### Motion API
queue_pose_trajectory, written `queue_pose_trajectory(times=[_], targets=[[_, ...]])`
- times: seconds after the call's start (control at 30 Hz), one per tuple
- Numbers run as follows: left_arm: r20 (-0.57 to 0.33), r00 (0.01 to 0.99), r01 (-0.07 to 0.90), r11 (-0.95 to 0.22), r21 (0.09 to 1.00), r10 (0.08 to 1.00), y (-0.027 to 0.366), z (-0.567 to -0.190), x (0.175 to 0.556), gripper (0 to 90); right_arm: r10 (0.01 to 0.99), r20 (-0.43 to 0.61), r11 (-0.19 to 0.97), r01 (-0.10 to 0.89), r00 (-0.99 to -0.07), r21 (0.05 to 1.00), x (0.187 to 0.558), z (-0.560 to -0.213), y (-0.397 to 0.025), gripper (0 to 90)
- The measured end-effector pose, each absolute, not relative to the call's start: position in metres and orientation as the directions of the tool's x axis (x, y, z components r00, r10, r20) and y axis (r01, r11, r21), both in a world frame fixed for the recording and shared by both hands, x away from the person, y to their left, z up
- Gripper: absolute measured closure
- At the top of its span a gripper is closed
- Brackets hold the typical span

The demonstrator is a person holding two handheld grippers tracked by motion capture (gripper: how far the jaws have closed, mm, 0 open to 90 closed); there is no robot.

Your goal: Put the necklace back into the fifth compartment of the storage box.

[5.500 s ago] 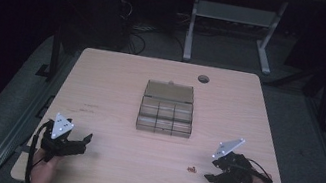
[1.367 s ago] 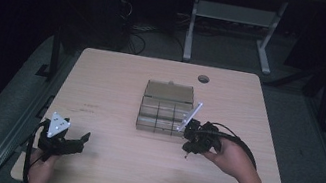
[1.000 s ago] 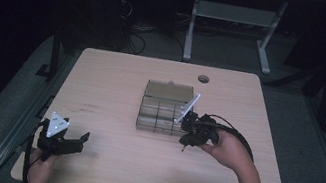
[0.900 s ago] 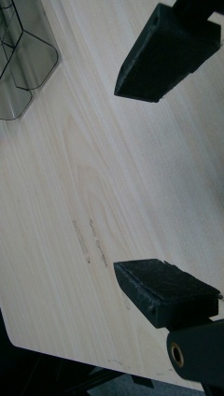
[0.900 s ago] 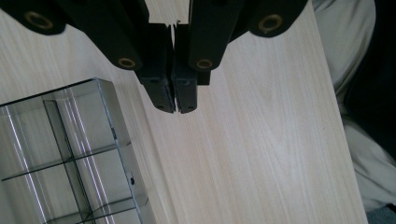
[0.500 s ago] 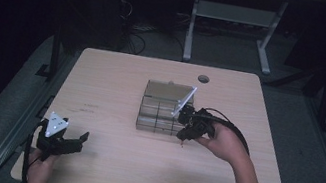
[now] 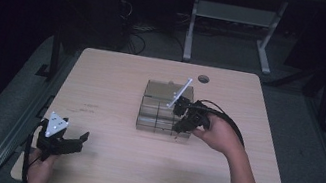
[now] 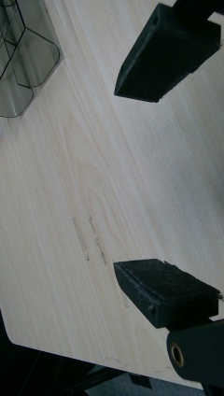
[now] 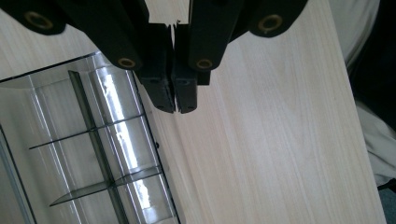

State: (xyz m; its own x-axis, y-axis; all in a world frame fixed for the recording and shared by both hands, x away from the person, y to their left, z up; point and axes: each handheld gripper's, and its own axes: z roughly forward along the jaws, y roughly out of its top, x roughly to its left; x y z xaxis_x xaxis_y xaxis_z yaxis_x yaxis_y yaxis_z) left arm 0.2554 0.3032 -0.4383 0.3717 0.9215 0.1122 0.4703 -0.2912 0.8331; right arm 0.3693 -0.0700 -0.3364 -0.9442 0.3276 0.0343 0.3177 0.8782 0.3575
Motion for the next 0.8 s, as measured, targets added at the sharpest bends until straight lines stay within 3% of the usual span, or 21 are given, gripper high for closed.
queue_pose_trajectory(times=[0.8], targets=[[0.107, 0.368, 0.473, -0.285, 0.834, 0.924, 0.303, -0.439, 0.256, 13.0, 0.340, 0.031, 0.860, 0.324, -0.940, 0.393, 0.391, -0.319, -0.064, 87.5]])
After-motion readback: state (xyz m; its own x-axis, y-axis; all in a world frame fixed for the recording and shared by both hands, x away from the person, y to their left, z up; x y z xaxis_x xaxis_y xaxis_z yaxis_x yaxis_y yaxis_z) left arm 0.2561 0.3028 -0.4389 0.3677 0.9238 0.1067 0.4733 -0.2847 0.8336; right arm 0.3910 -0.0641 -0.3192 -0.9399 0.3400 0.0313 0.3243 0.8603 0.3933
